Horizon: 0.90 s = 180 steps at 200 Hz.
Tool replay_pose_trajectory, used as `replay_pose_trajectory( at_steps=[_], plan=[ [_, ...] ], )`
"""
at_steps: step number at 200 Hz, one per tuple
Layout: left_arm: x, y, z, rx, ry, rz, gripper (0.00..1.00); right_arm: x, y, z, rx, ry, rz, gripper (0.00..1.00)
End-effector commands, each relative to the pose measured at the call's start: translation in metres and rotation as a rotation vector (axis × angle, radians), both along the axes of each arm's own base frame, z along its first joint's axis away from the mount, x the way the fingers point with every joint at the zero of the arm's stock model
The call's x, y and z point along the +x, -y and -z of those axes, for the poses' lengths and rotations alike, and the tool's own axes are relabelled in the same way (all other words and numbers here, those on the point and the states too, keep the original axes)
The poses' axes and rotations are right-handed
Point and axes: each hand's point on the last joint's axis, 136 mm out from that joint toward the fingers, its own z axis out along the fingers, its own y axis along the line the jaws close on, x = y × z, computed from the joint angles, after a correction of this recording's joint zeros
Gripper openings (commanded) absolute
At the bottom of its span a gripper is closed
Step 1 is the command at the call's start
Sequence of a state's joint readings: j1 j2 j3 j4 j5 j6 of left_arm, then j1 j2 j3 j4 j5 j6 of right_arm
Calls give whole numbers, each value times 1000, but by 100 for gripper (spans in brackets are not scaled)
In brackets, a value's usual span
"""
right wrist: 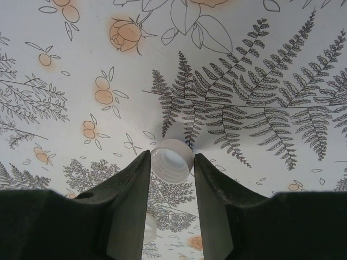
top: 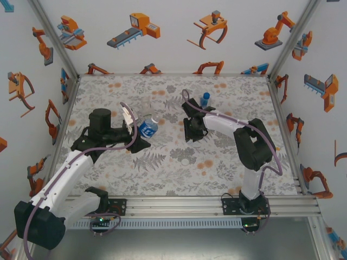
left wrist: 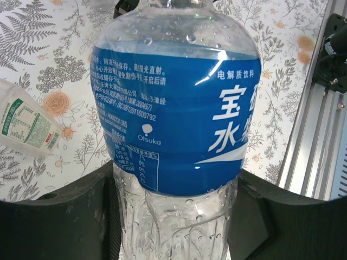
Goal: Screw on the bottle caps
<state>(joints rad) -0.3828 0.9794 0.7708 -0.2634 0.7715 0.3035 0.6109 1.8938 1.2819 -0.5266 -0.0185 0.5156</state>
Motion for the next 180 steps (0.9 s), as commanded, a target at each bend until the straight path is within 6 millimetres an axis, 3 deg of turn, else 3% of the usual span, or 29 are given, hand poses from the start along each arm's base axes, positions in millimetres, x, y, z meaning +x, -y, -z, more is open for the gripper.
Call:
replay_pose_trajectory(
  at_steps=[1,92,144,180],
  plan=[
    [-2,2,-13,-14,29,31,0,-6,7,20,-37,-50,13,38],
    [-1,3,-13,-14,26,33,0,-6,5,27,-40,-64,9,39],
    [-1,3,-12,-14,25,35,0,-5,4,23,-31,-56,8,27],
    [-1,3,-12,-14,24,33,0,-2,12,16,-76,-29,-1,27]
  ],
)
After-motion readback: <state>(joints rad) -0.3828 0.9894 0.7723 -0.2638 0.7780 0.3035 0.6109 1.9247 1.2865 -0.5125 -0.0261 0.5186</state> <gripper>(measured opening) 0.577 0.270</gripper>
